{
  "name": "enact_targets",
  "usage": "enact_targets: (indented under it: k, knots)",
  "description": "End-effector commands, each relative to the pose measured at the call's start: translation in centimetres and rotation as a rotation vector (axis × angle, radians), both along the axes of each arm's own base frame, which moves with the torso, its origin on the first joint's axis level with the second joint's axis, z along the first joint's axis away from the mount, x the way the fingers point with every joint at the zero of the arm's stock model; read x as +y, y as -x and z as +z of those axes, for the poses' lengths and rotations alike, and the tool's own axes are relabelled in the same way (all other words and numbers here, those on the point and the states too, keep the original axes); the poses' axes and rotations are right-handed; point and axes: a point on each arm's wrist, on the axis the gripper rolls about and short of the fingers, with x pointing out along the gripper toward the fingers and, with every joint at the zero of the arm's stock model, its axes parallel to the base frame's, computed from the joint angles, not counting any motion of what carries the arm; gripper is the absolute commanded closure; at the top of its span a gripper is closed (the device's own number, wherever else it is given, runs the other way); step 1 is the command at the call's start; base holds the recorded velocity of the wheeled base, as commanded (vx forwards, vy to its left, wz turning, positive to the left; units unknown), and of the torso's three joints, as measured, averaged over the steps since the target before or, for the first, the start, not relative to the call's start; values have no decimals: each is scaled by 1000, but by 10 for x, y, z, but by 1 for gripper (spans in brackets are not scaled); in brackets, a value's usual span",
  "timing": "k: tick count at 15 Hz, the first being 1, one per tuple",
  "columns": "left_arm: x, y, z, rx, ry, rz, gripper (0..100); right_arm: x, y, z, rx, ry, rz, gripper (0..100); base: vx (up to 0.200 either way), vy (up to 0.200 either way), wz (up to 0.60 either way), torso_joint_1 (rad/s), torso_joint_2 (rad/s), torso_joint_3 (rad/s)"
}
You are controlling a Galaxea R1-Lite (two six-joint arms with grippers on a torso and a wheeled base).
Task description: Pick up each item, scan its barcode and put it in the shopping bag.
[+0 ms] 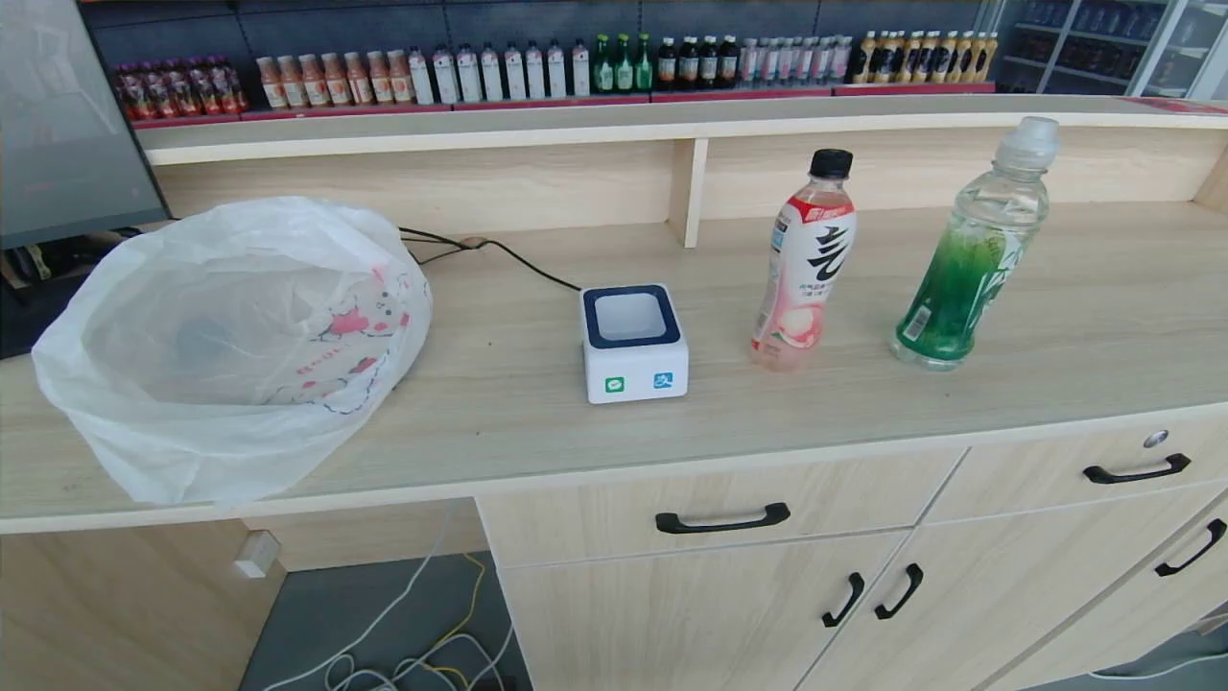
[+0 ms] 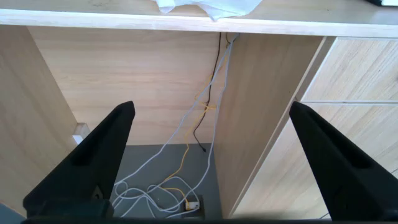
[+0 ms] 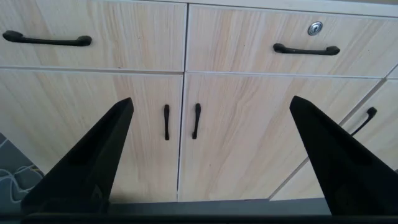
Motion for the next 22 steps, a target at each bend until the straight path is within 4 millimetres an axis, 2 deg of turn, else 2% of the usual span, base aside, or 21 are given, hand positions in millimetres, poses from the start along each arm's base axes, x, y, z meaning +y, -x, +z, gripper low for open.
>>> enact_targets:
  k: [1, 4, 5, 6, 7, 8, 9, 10, 11, 12, 16, 20, 22]
  knots:
    - [0, 0, 0, 0, 0, 0, 0, 0, 0, 0, 1, 1, 0, 0, 0, 0, 0, 0, 0, 0]
    - [0, 0, 0, 0, 0, 0, 0, 0, 0, 1, -9, 1, 0, 0, 0, 0, 0, 0, 0, 0]
    - [0, 0, 0, 0, 0, 0, 0, 0, 4, 51, -107, -3, -1, 0, 0, 0, 0, 0, 0, 0]
    - [0, 0, 0, 0, 0, 0, 0, 0, -14, 89, -49, -24, 0, 0, 0, 0, 0, 0, 0, 0]
    - [0, 0, 0, 0, 0, 0, 0, 0, -40, 117, -28, -88, 9, 0, 0, 0, 0, 0, 0, 0]
    - [0, 0, 0, 0, 0, 0, 0, 1, -55, 126, -19, -104, 10, 0, 0, 0, 0, 0, 0, 0]
    - [0, 0, 0, 0, 0, 0, 0, 1, -85, 142, -62, -108, 11, 0, 0, 0, 0, 0, 0, 0]
    - [0, 0, 0, 0, 0, 0, 0, 1, -98, 146, -83, -103, 13, 0, 0, 0, 0, 0, 0, 0]
    - [0, 0, 0, 0, 0, 0, 0, 2, -125, 151, -128, -94, 15, 0, 0, 0, 0, 0, 0, 0]
    - [0, 0, 0, 0, 0, 0, 0, 3, -142, 154, -167, -93, 26, 0, 0, 0, 0, 0, 0, 0]
    - [0, 0, 0, 0, 0, 0, 0, 16, -190, 163, -390, -84, 100, 0, 0, 0, 0, 0, 0, 0]
    - [0, 0, 0, 0, 0, 0, 0, 33, -197, 161, -413, -90, 185, 0, 0, 0, 0, 0, 0, 0]
    - [0, 0, 0, 0, 0, 0, 0, 39, -206, 155, -402, -58, 205, 0, 0, 0, 0, 0, 0, 0]
